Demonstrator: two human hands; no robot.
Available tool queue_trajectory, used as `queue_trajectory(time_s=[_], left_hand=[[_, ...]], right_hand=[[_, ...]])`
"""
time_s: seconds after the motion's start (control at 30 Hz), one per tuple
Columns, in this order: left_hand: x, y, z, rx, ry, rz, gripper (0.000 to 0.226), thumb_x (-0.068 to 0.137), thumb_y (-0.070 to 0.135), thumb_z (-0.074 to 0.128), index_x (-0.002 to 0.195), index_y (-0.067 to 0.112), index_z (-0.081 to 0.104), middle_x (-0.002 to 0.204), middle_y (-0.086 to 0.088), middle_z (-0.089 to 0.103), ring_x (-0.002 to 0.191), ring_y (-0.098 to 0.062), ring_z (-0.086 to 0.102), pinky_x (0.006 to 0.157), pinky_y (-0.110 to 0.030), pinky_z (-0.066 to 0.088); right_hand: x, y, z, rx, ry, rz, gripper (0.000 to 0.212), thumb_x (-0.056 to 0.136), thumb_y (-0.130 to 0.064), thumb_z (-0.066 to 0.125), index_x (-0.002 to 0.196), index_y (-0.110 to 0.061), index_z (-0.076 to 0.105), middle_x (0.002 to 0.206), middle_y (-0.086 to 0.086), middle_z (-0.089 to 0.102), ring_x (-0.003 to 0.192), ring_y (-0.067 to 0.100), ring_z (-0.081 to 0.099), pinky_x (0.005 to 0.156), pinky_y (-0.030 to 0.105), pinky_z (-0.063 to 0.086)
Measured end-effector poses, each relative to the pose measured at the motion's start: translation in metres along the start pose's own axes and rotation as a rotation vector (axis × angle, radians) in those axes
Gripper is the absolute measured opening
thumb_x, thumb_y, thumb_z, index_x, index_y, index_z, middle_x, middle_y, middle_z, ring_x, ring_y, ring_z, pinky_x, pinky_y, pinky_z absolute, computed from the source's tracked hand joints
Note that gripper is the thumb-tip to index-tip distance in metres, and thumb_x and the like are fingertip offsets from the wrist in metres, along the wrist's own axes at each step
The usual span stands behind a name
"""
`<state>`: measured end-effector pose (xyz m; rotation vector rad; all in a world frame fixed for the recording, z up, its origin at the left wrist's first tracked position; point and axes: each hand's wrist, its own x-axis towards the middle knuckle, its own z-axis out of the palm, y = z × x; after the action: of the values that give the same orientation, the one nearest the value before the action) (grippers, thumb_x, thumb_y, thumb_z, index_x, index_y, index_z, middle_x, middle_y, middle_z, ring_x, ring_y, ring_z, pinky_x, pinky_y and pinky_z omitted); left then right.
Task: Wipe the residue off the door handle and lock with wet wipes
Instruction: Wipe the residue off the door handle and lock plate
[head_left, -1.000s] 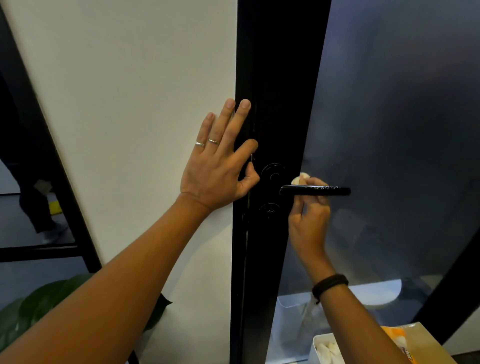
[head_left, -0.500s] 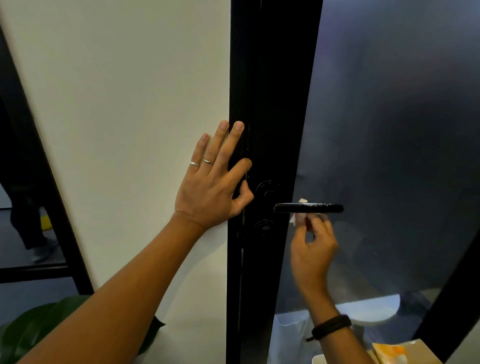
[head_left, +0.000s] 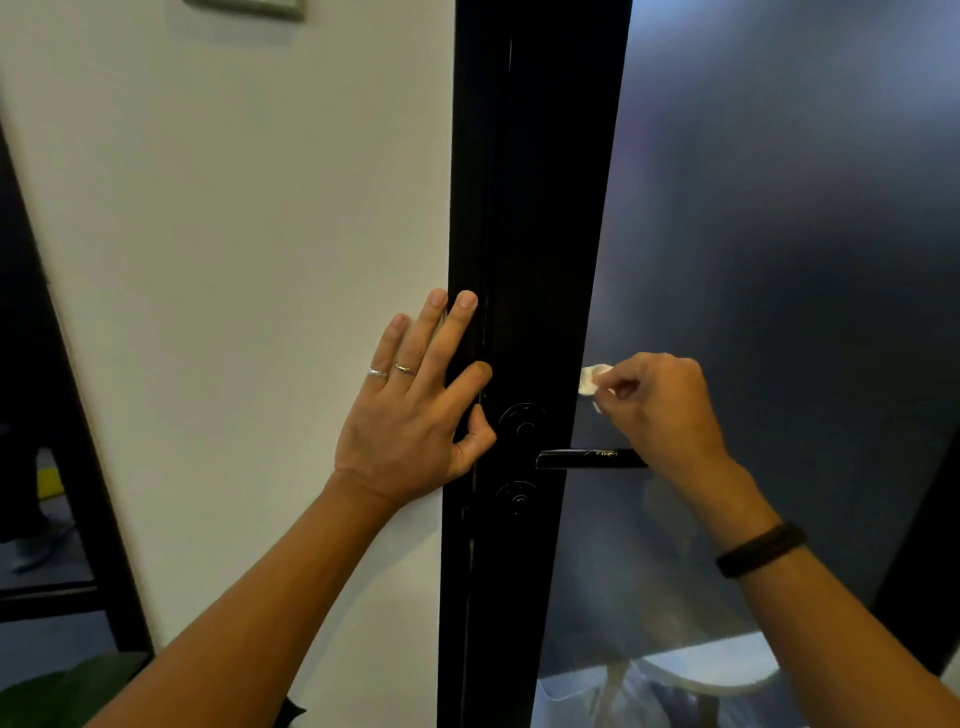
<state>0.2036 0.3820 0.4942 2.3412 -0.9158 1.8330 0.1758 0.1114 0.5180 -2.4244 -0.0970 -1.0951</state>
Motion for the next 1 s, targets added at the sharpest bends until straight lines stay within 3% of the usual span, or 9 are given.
queue_trajectory(time_s=[0.17,0.3,0.4,0.57,0.67,0.8,0.87,0.93,1.0], left_hand=[[0.0,0.0,-0.001,-0.006,0.001,0.0,0.033,0.098,0.041,0.055,0.118,0.021,0.072,0.172,-0.018,0.025,0.162,-0.04,0.019,0.132,-0.057,0.02],[0.0,0.0,0.0,-0.006,-0.002,0.0,0.033,0.098,0.041,0.056,0.117,0.021,0.073,0.172,-0.018,0.026,0.162,-0.04,0.02,0.131,-0.057,0.022],[0.0,0.0,0.0,-0.002,0.001,0.003,0.032,0.098,0.041,0.055,0.117,0.021,0.072,0.172,-0.019,0.027,0.161,-0.04,0.021,0.131,-0.057,0.022],[0.0,-0.001,0.0,-0.005,-0.008,0.003,0.033,0.098,0.041,0.056,0.118,0.021,0.072,0.173,-0.018,0.025,0.162,-0.039,0.019,0.132,-0.057,0.021],[0.0,-0.002,0.0,-0.007,-0.005,0.004,0.036,0.098,0.041,0.053,0.121,0.021,0.071,0.173,-0.019,0.025,0.162,-0.039,0.019,0.132,-0.056,0.02],[0.001,0.0,-0.002,-0.023,0.01,0.001,0.04,0.099,0.04,0.048,0.126,0.017,0.066,0.172,-0.018,0.026,0.162,-0.038,0.021,0.132,-0.056,0.022],[0.0,0.001,-0.003,-0.052,0.022,-0.012,0.038,0.1,0.037,0.049,0.127,0.014,0.062,0.172,-0.018,0.026,0.162,-0.037,0.021,0.132,-0.055,0.021],[-0.001,0.001,-0.003,-0.091,0.042,-0.024,0.034,0.102,0.032,0.048,0.128,0.012,0.059,0.172,-0.017,0.028,0.162,-0.035,0.021,0.133,-0.053,0.02],[-0.001,0.001,-0.004,-0.114,0.051,-0.028,0.032,0.104,0.027,0.043,0.128,0.011,0.057,0.171,-0.017,0.029,0.162,-0.035,0.021,0.133,-0.052,0.019]], right_hand=[[0.008,-0.008,-0.003,-0.048,-0.39,0.171,0.013,0.077,-0.012,0.091,0.071,-0.021,0.084,0.072,-0.006,0.076,0.069,0.013,0.072,0.065,0.027,0.059],[0.013,-0.014,-0.009,0.056,-0.148,0.112,0.015,0.081,-0.008,0.087,0.072,-0.019,0.083,0.066,0.0,0.076,0.065,0.018,0.074,0.069,0.036,0.065],[0.015,-0.014,-0.01,0.129,-0.06,0.135,0.015,0.079,-0.009,0.09,0.071,-0.018,0.081,0.064,-0.002,0.074,0.061,0.013,0.073,0.067,0.023,0.061],[0.006,-0.014,-0.002,-0.095,-0.443,0.246,0.02,0.071,-0.008,0.09,0.059,-0.022,0.081,0.066,0.001,0.076,0.07,0.016,0.074,0.073,0.038,0.065],[0.019,-0.022,-0.013,0.04,-0.201,0.173,0.03,0.08,-0.005,0.087,0.061,-0.026,0.076,0.066,-0.001,0.074,0.065,0.017,0.073,0.067,0.031,0.063],[0.046,-0.04,-0.024,0.179,0.151,0.04,0.012,0.081,-0.004,0.084,0.079,-0.015,0.08,0.066,-0.008,0.07,0.058,0.003,0.065,0.057,0.014,0.054],[0.042,-0.047,-0.018,0.227,0.276,-0.036,0.005,0.088,-0.012,0.082,0.088,-0.015,0.078,0.071,-0.004,0.07,0.063,0.01,0.066,0.06,0.018,0.055],[0.027,-0.046,-0.009,0.221,0.279,-0.077,0.006,0.093,-0.012,0.077,0.089,-0.014,0.074,0.071,0.001,0.067,0.064,0.017,0.064,0.061,0.026,0.057],[0.016,-0.038,-0.003,0.151,0.117,-0.04,0.008,0.093,-0.008,0.076,0.086,-0.01,0.072,0.068,0.004,0.067,0.063,0.021,0.066,0.061,0.034,0.058]])
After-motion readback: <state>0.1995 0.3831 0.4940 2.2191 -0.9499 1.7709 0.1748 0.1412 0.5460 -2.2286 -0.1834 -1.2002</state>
